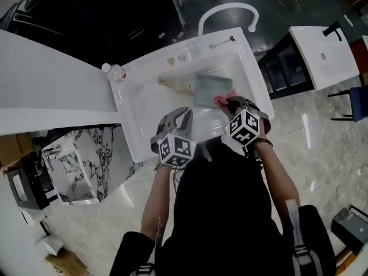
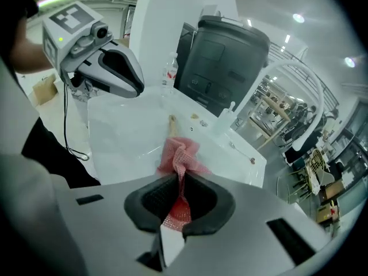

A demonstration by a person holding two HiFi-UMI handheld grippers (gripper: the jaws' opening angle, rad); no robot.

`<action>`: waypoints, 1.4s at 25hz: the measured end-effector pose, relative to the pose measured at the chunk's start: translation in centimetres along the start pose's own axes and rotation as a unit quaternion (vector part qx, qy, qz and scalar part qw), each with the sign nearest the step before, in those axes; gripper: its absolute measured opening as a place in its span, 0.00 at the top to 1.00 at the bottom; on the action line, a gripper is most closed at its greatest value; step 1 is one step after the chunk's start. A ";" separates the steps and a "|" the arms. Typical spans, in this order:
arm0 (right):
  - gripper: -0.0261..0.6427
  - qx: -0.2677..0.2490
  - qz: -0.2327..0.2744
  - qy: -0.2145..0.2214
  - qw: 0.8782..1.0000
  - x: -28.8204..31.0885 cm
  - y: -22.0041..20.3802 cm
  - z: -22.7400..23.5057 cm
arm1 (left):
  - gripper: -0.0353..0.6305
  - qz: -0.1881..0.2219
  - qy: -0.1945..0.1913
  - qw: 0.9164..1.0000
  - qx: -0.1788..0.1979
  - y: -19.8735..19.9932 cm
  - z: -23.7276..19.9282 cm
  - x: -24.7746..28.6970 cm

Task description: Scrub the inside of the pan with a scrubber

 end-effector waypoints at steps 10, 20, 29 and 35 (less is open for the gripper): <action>0.89 0.148 0.166 -0.030 0.974 -7.6 5.8 -5.1 | 0.88 0.087 -0.005 0.994 -0.062 2.4 1.1 -7.2; 0.89 0.205 0.377 -0.053 0.902 -18.3 10.0 -4.8 | 0.88 0.212 0.020 0.968 -0.131 8.0 -1.6 -14.6; 0.90 0.238 0.443 -0.064 0.862 -22.8 12.4 -2.7 | 0.88 0.260 0.038 0.952 -0.157 10.9 -2.4 -17.6; 0.91 0.232 0.434 -0.059 0.868 -22.9 13.3 -3.6 | 0.88 0.261 0.043 0.950 -0.163 10.7 -2.0 -18.7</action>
Point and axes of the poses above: the fingertips, and each gripper's own axes: x forward along the fingers, z to its right, y out of its top, the point moved 3 cm from there along -x, backward along the fingers, and after that the axes turned 11 degrees about z, right-handed, at the moved point
